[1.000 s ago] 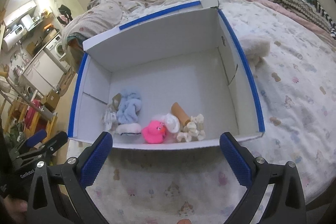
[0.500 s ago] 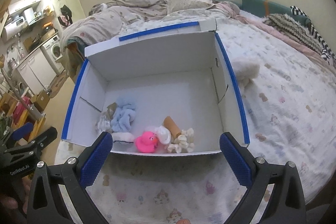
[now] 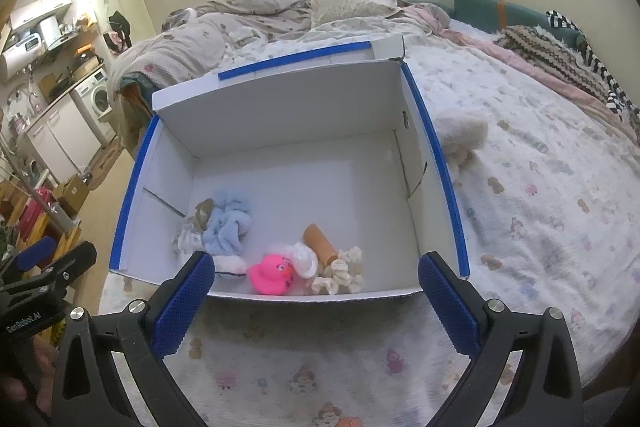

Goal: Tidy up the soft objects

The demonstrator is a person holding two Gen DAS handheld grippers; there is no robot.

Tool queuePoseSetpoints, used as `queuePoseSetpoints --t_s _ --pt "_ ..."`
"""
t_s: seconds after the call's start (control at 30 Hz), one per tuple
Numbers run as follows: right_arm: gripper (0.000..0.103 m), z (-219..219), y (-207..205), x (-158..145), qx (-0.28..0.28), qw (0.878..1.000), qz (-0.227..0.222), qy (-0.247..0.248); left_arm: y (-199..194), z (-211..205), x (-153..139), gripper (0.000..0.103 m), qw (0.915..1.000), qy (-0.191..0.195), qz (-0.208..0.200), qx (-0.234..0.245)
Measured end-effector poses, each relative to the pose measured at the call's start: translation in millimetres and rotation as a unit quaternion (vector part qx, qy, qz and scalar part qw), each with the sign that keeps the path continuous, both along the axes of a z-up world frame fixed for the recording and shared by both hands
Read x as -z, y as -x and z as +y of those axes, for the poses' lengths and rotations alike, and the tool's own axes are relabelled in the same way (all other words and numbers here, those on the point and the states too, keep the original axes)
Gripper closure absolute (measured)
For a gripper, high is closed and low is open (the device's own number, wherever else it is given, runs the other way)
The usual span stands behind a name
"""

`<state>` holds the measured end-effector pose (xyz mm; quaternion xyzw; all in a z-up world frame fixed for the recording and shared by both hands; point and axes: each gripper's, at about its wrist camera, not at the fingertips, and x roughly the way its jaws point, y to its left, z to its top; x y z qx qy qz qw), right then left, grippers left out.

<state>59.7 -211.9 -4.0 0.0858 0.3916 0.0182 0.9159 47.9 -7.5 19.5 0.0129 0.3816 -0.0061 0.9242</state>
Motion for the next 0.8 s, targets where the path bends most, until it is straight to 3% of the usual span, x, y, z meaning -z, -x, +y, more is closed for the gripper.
queuePoseSetpoints --t_s 0.8 --pt "0.0 -2.4 1.3 -0.9 0.002 1.0 -0.003 0.003 0.5 0.7 0.6 0.001 1.0 0.001 0.001 0.001"
